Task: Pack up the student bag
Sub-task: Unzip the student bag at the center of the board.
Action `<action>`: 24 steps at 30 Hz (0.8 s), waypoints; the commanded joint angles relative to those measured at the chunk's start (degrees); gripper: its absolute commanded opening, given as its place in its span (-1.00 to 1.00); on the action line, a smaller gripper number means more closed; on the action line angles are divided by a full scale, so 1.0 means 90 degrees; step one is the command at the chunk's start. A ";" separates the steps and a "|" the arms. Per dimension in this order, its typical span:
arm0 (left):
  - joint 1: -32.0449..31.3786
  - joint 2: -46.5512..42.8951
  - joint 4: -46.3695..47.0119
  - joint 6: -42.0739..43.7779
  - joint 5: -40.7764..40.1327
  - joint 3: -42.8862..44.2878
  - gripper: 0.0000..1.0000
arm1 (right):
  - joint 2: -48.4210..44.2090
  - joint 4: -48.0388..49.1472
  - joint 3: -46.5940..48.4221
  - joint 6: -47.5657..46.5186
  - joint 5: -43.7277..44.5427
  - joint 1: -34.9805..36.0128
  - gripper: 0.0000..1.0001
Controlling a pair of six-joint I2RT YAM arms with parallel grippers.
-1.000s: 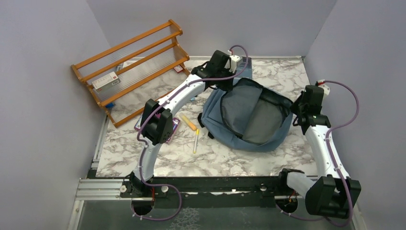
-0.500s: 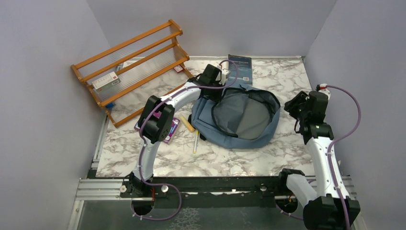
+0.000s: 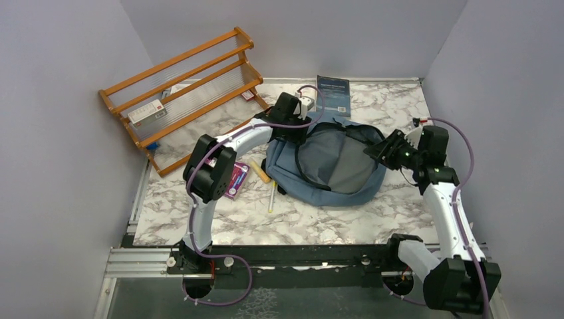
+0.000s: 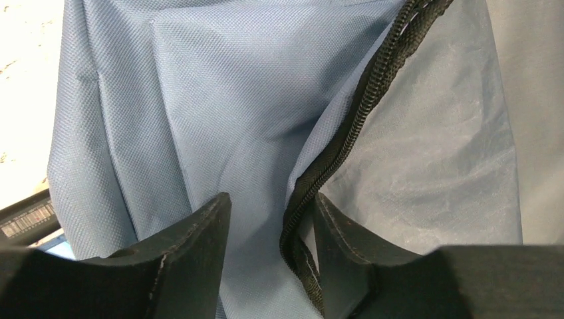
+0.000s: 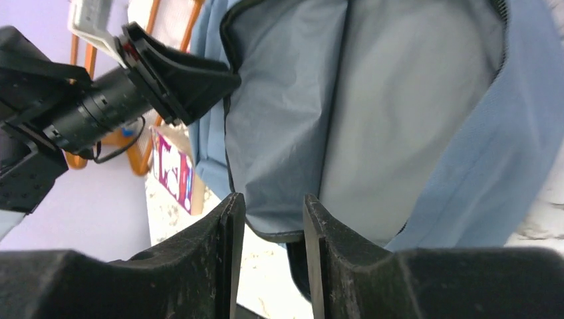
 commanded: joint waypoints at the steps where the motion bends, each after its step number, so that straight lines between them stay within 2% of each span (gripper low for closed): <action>1: 0.0034 -0.0374 0.0324 0.0060 -0.0305 -0.0146 0.03 | 0.0468 -0.0302 0.0093 -0.0438 -0.0695 0.0280 -0.19; 4: 0.0028 -0.0426 0.0318 0.0050 -0.0399 -0.0123 0.10 | 0.0748 -0.0274 0.0113 -0.0468 -0.0398 0.0512 -0.28; 5: 0.0023 -0.0447 0.0322 0.0059 -0.0461 -0.0132 0.28 | 0.0830 -0.0247 0.0122 -0.0449 -0.0177 0.0613 -0.31; 8: 0.0028 -0.0526 0.0318 0.0128 -0.0669 -0.0184 0.44 | 0.1148 -0.0270 0.0215 -0.0439 0.0715 0.0888 -0.37; 14: 0.0010 -0.0527 0.0308 0.0218 -0.0867 -0.0228 0.58 | 0.1808 -0.0495 0.0435 -0.0557 0.2209 0.1099 -0.35; 22: -0.0027 -0.0503 0.0215 0.0388 -0.1207 -0.0188 0.61 | 0.2096 -0.0571 0.0421 -0.0622 0.4404 0.1095 -0.21; 24: -0.0045 -0.0488 0.0183 0.0406 -0.1212 -0.0172 0.61 | 0.2178 -0.0591 0.0480 -0.0709 0.4908 0.1097 -0.10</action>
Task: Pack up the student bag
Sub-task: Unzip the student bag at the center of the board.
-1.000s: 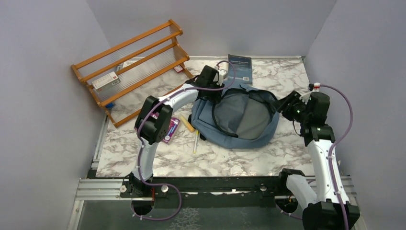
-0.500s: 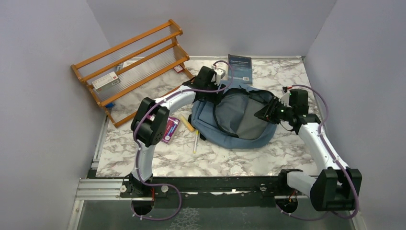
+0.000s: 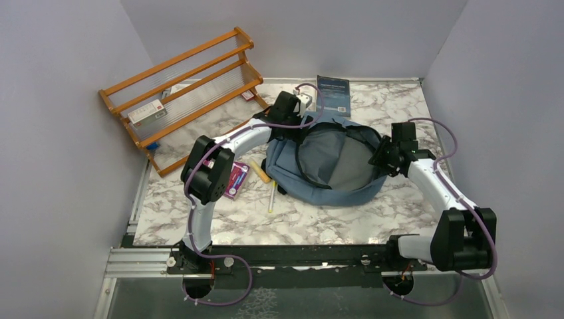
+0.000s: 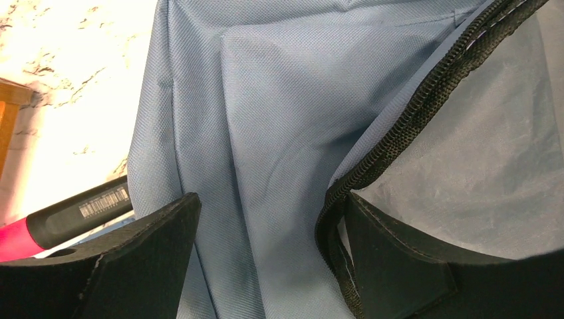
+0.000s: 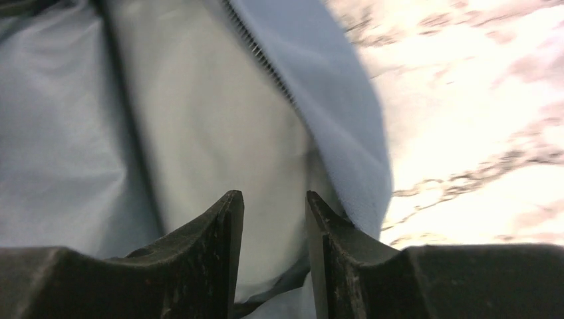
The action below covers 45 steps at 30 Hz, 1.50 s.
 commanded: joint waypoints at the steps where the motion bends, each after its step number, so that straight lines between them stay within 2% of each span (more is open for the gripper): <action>1: -0.0050 -0.0241 -0.0032 0.0183 -0.0281 0.0009 0.61 | 0.0212 -0.0208 0.0276 -0.0230 0.1844 0.0009 -0.05; 6: -0.0272 -0.0122 -0.0081 0.0154 0.0031 0.0071 0.61 | 0.0614 -0.0368 0.0654 -0.0472 0.3017 -0.0007 0.10; 12: -0.0854 0.0087 -0.0116 -0.0006 0.0389 0.0162 0.60 | 0.0854 -0.0410 0.1072 -0.0688 0.3904 -0.0107 0.19; 15: -0.1182 0.0201 -0.0119 -0.0084 0.0599 0.0211 0.53 | 0.0803 -0.0370 0.1251 -0.0746 0.4175 -0.0148 0.21; 17: -0.1351 0.0263 -0.0120 -0.0126 0.0722 0.0232 0.41 | 0.0713 -0.0328 0.1367 -0.0769 0.4228 -0.0163 0.22; 21: -0.1422 0.0293 -0.0138 -0.0193 0.0858 0.0282 0.21 | 0.0552 -0.0281 0.1480 -0.0791 0.4051 -0.0166 0.22; 23: -0.1417 0.0269 -0.0151 -0.0166 0.0775 0.0275 0.18 | 0.0474 -0.0244 0.1518 -0.0847 0.3610 -0.0163 0.22; 28: -0.1404 0.0160 -0.0169 -0.0046 0.0483 0.0251 0.18 | 0.0100 -0.0081 0.1476 -0.0937 0.1388 -0.0168 0.20; 32: -0.1316 0.0098 -0.0191 -0.0002 0.0304 0.0250 0.14 | -0.0315 0.0383 0.1057 -0.0753 -0.0627 -0.0163 0.09; 35: -0.1131 0.0026 -0.0201 0.0007 0.0280 0.0264 0.12 | -0.0189 0.0351 0.0864 -0.0499 -0.1394 -0.0156 0.06; 38: -0.0933 -0.0075 -0.0204 0.0059 0.0149 0.0240 0.14 | 0.0118 0.0022 0.0747 -0.0233 -0.0833 -0.0159 0.06; 42: -0.0755 -0.0138 -0.0266 0.0271 -0.0399 0.0191 0.43 | 0.0386 -0.0052 0.0554 0.0190 0.0314 -0.0158 0.14; 45: -0.0699 -0.0154 -0.0279 0.0471 -0.0789 0.0134 0.53 | 0.0665 -0.0157 0.0608 0.0505 0.0966 -0.0158 0.18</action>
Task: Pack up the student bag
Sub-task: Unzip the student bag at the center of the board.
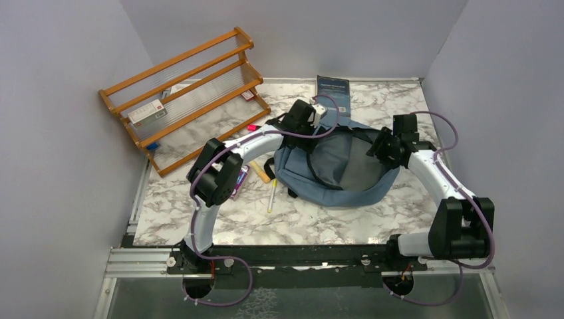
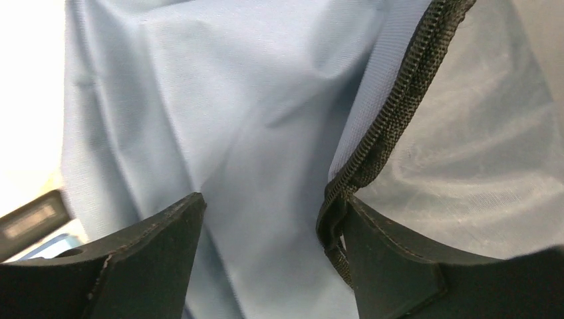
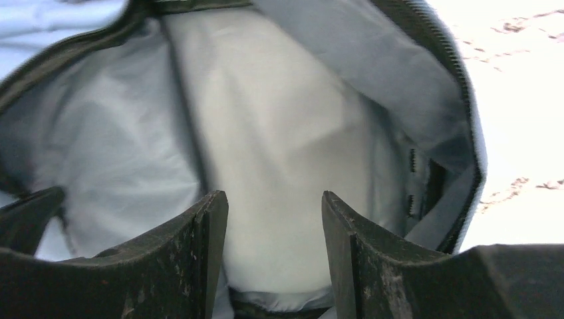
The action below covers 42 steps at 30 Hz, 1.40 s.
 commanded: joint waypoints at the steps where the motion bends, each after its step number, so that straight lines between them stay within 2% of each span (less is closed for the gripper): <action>1: 0.0097 -0.0330 -0.0099 0.0365 -0.0799 0.0025 0.55 | 0.0370 -0.0259 0.0064 0.0621 0.1133 -0.0020 0.20; 6: 0.0109 -0.0273 -0.0107 0.0338 -0.0602 0.0052 0.57 | 0.0761 -0.0424 0.0119 0.0860 0.2014 -0.0020 0.25; 11: 0.0107 -0.0193 -0.0121 0.0301 -0.0533 0.0066 0.57 | 0.1176 -0.0865 0.0235 0.1006 0.3626 -0.0027 0.32; 15: 0.0103 -0.0142 -0.0131 0.0219 -0.0363 0.0108 0.57 | 0.1440 -0.1397 0.0389 0.1483 0.4786 -0.0029 0.57; 18: 0.0087 -0.0126 -0.0126 0.0132 -0.0086 0.0129 0.57 | 0.1448 -0.1404 0.0458 0.1533 0.5156 -0.0082 0.58; 22: -0.0036 -0.0084 -0.0129 0.0120 0.0185 0.0163 0.57 | 0.1507 -0.1375 0.0516 0.1723 0.5148 -0.0083 0.58; 28: -0.0142 -0.0066 -0.0141 0.0118 0.0058 0.0178 0.57 | 0.1223 -0.1155 0.0418 0.1370 0.4240 -0.0088 0.57; 34: -0.0142 -0.0123 -0.0146 0.0120 0.0039 0.0177 0.57 | -0.0075 -0.0468 -0.0536 0.1069 0.2492 -0.0088 0.49; 38: -0.0145 -0.0200 -0.0136 -0.0035 0.0042 0.0192 0.57 | -0.1146 0.0129 -0.1012 0.0818 0.1015 -0.0086 0.36; 42: -0.0138 -0.0462 -0.0086 -0.0153 0.0119 0.0198 0.57 | -0.1909 0.0778 -0.1253 0.0731 -0.0353 -0.0088 0.10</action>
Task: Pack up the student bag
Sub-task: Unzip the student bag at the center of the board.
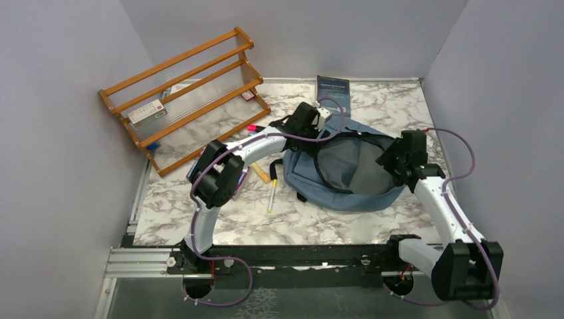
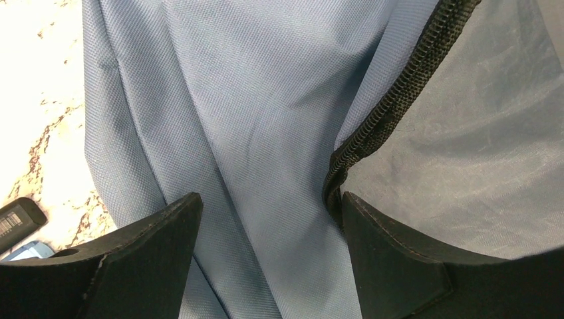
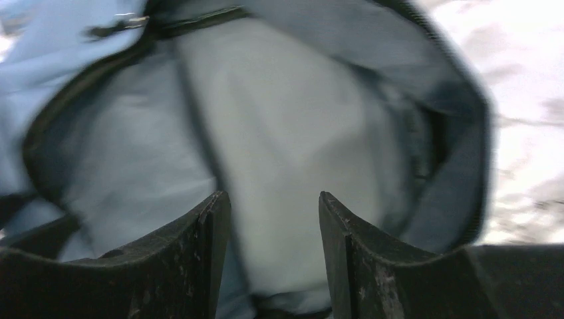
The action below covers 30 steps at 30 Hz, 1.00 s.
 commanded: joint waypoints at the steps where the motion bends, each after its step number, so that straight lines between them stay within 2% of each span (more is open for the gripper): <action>1: -0.0009 -0.0482 0.0035 -0.0225 0.0109 0.0203 0.57 | -0.0554 0.1045 -0.0162 -0.0204 -0.2082 -0.0033 0.01; 6: -0.0014 -0.1032 0.0037 -0.0362 0.0011 0.0316 0.59 | 0.0061 0.1298 0.0073 -0.0332 -0.2875 -0.0040 -0.27; 11: -0.0018 -0.1561 0.0037 -0.0678 -0.0053 0.0273 0.62 | 0.0777 0.2161 0.0136 -0.0276 -0.3638 -0.0039 -0.56; 15: -0.0166 -0.1830 0.0131 -0.0905 -0.0015 -0.0028 0.59 | 0.1495 0.2607 0.0447 -0.0339 -0.3908 -0.0040 -0.60; 19: -0.0708 -0.1907 0.0474 -0.1032 0.0061 -0.0302 0.40 | 0.2233 0.2947 0.0851 -0.0346 -0.4170 -0.0040 -0.64; 23: -0.1266 -0.1670 0.0993 -0.1146 0.0156 -0.0341 0.15 | 0.2934 0.3057 0.1261 -0.0338 -0.4395 -0.0036 -0.67; 27: -0.1538 -0.1210 0.1468 -0.1279 0.0420 -0.0369 0.05 | 0.3427 0.3061 0.1555 -0.0363 -0.4560 -0.0040 -0.67; 30: -0.1674 -0.0891 0.1681 -0.1204 0.0505 -0.0349 0.04 | 0.3645 0.3059 0.1717 -0.0383 -0.4548 -0.0035 -0.68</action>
